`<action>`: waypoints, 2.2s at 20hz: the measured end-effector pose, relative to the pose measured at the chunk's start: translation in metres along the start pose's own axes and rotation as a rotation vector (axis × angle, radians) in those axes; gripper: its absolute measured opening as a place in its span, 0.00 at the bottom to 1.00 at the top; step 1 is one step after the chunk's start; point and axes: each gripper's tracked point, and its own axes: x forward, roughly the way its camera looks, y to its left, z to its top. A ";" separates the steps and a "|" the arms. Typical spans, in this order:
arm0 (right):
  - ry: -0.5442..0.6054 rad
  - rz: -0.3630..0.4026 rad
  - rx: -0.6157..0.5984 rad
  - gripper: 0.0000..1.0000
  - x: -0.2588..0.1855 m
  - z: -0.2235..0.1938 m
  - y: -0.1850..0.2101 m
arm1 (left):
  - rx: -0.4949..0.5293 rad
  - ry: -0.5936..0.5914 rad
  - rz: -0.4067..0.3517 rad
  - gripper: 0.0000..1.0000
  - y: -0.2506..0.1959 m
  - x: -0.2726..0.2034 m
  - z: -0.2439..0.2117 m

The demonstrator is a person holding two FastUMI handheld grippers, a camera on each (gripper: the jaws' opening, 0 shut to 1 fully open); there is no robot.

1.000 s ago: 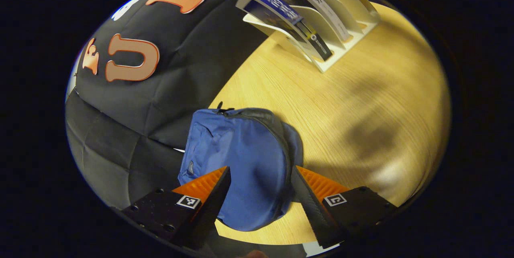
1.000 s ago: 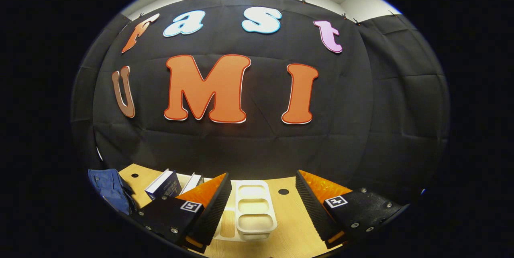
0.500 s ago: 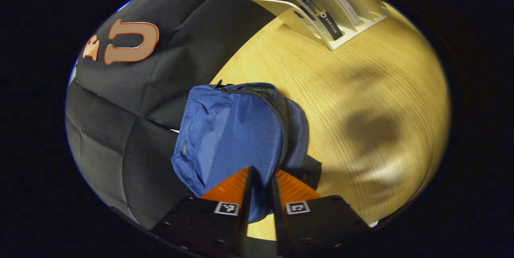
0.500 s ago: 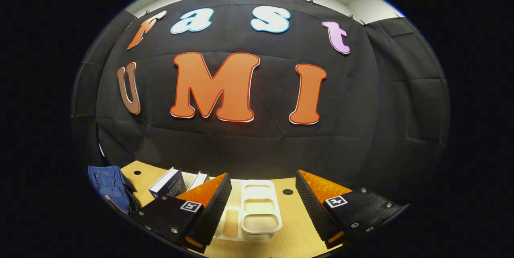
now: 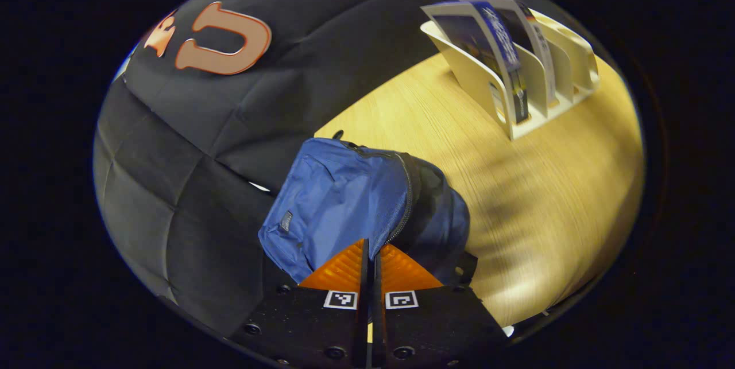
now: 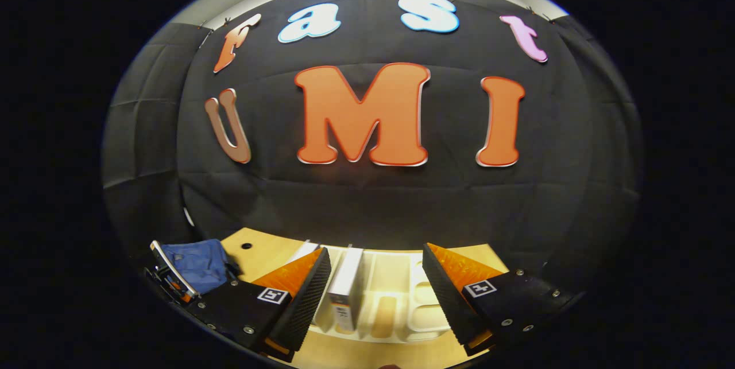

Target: Open the schoolbag, grab two books from the bookshelf and put them into the schoolbag.

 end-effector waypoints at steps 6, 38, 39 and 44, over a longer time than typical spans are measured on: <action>0.085 0.109 -0.009 0.95 0.024 0.003 0.049 | -0.067 -0.075 -0.024 0.04 0.051 -0.024 0.049; 0.934 -0.058 -0.031 0.39 0.149 -0.139 0.101 | -0.313 -0.264 -0.384 0.04 0.138 0.000 0.125; 0.954 -0.064 -0.022 0.38 0.149 -0.140 0.098 | -0.317 -0.262 -0.388 0.04 0.137 0.001 0.124; 0.986 -0.059 0.032 0.29 0.136 -0.126 0.085 | -0.330 -0.267 -0.415 0.04 0.134 0.002 0.123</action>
